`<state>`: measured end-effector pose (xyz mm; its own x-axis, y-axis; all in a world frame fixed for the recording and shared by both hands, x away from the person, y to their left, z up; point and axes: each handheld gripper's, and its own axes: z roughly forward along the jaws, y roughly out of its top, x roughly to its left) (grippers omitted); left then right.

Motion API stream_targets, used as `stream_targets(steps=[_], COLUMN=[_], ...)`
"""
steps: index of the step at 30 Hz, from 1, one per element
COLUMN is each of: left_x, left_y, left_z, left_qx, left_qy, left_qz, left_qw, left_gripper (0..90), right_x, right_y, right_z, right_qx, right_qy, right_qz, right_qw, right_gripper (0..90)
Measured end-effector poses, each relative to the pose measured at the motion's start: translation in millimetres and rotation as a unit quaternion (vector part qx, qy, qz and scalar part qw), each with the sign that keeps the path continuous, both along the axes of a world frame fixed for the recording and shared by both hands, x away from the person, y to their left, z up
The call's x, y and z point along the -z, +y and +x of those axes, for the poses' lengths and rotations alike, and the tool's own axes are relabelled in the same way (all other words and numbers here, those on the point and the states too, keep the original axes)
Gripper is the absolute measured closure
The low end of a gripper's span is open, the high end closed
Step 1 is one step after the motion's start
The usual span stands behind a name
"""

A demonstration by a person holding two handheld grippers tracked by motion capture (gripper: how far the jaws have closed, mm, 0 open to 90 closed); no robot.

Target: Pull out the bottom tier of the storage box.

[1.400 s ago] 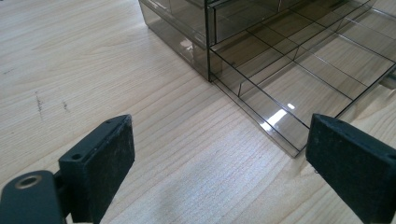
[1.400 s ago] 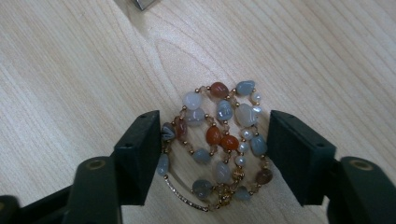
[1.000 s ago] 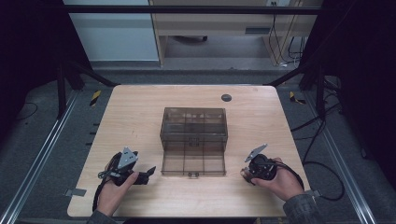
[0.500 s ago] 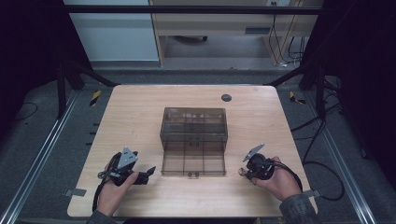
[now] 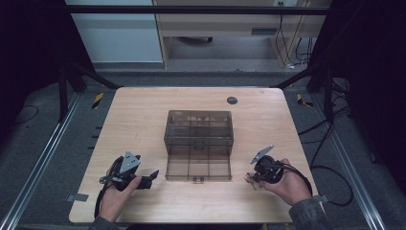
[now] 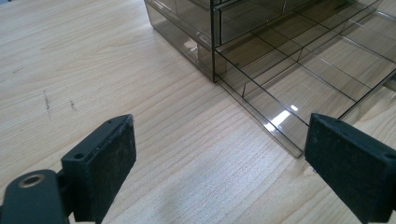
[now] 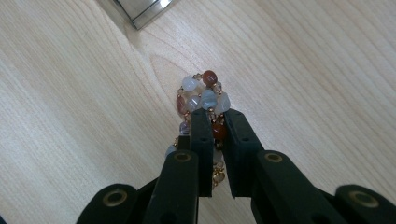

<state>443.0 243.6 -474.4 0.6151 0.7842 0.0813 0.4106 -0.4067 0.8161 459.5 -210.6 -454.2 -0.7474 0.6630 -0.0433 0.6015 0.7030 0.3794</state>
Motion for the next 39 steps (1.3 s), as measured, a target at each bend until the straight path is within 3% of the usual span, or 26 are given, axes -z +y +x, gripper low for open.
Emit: stream_targets(steps=[20, 39], left_x=[-0.5, -0.8], left_y=[2.6, 4.2], left_z=[-0.3, -0.2], left_qx=[-0.010, -0.012], left_qy=[0.000, 0.002], left_qz=[-0.004, -0.009], left_qw=[0.9999, 0.9999], left_gripper=[8.7, 8.7], right_x=[-47.1, -81.5], right_y=[-13.1, -16.3], right_z=[-4.2, -1.8], right_qx=[0.015, 0.035], right_qy=[-0.035, -0.064], right_qz=[0.019, 0.022], right_qw=[0.9991, 0.9971], right_gripper=[83.5, 83.6])
